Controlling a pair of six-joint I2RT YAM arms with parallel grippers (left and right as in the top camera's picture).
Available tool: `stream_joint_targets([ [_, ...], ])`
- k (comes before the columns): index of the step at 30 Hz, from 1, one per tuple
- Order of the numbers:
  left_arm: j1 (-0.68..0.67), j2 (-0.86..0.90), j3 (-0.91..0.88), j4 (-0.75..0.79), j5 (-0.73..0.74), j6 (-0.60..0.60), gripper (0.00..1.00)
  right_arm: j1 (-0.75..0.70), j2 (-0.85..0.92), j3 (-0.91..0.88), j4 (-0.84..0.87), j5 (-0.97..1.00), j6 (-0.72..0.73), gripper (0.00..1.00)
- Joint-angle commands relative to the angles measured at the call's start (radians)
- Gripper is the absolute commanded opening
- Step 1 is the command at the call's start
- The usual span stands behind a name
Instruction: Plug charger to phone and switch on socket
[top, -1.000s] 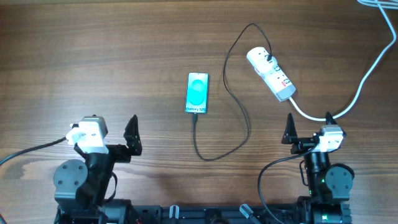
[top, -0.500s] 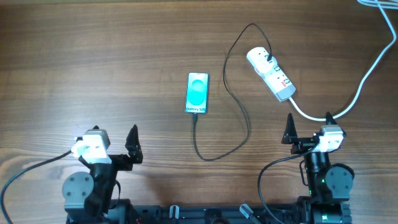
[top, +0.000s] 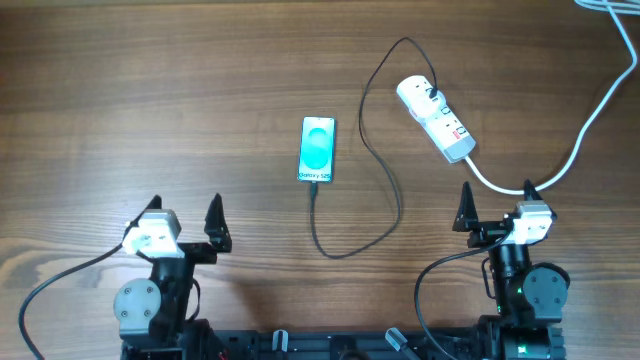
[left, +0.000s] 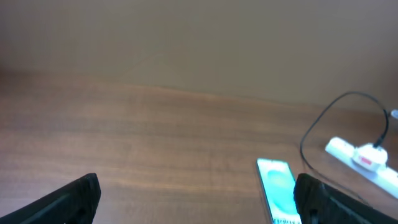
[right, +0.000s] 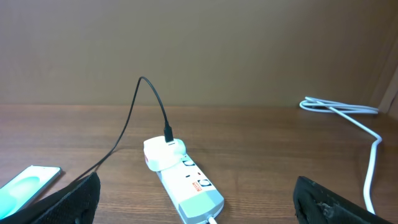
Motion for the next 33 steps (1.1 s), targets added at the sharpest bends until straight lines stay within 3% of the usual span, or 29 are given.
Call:
stream_joint_targets([
  [1,0.007,-0.011,-0.067,0.108,0.015,0.008,1.0,-0.006,-0.011,-0.003,0.002,0.013,-0.017,1.0],
  [13,0.007,-0.011,-0.222,0.386,0.014,0.0,1.0,-0.006,-0.011,-0.003,0.002,0.013,-0.017,1.0],
  [20,0.007,-0.011,-0.227,0.378,-0.057,-0.029,1.0,-0.006,-0.011,-0.003,0.002,0.013,-0.017,1.0],
  [26,0.027,-0.011,-0.227,0.227,-0.064,-0.029,1.0,-0.006,-0.011,-0.003,0.002,0.013,-0.017,1.0],
  [33,0.038,-0.011,-0.227,0.229,-0.067,-0.029,1.0,-0.006,-0.011,-0.003,0.002,0.013,-0.017,1.0],
])
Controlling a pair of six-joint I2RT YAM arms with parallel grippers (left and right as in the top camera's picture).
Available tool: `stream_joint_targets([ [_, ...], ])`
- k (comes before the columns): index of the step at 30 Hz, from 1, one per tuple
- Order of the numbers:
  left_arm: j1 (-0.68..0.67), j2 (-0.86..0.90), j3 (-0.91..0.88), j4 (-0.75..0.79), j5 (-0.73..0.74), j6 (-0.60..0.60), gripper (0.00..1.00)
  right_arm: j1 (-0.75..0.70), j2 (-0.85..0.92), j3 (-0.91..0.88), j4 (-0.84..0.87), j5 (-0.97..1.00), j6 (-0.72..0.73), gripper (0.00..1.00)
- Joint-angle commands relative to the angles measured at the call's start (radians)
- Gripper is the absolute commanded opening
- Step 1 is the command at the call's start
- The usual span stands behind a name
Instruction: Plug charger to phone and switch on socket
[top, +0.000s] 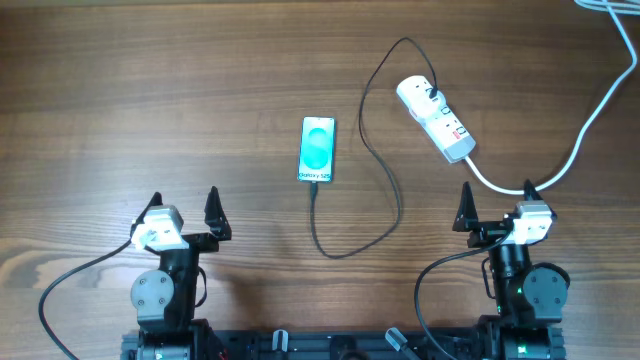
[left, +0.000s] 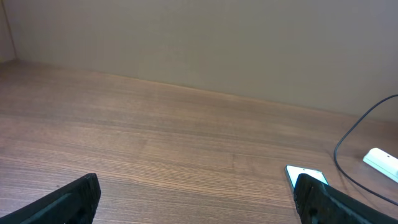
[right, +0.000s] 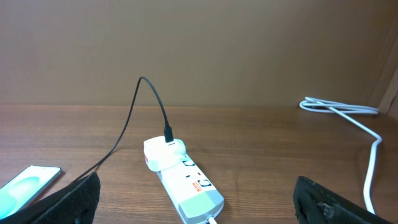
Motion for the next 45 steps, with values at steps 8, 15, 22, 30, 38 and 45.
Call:
stream_joint_targets([
  [8,0.002,-0.011,-0.005,-0.008,0.008,0.114,1.0,-0.006,-0.011,-0.003,0.002,0.013,-0.017,1.0],
  [15,-0.003,-0.011,-0.005,-0.008,0.002,0.172,1.0,-0.006,-0.011,-0.003,0.002,0.013,-0.017,1.0],
  [22,-0.003,-0.011,-0.005,-0.008,0.002,0.174,1.0,-0.006,-0.011,-0.003,0.002,0.013,-0.017,1.0],
  [30,-0.003,-0.011,-0.005,-0.008,-0.018,0.146,1.0,-0.006,-0.011,-0.003,0.002,0.013,-0.017,1.0],
  [38,-0.003,-0.011,-0.005,-0.008,-0.013,0.121,1.0,-0.006,-0.011,-0.003,0.002,0.013,-0.017,1.0],
  [45,-0.003,-0.011,-0.005,-0.008,-0.013,0.126,1.0,-0.006,-0.011,-0.003,0.002,0.013,-0.017,1.0],
])
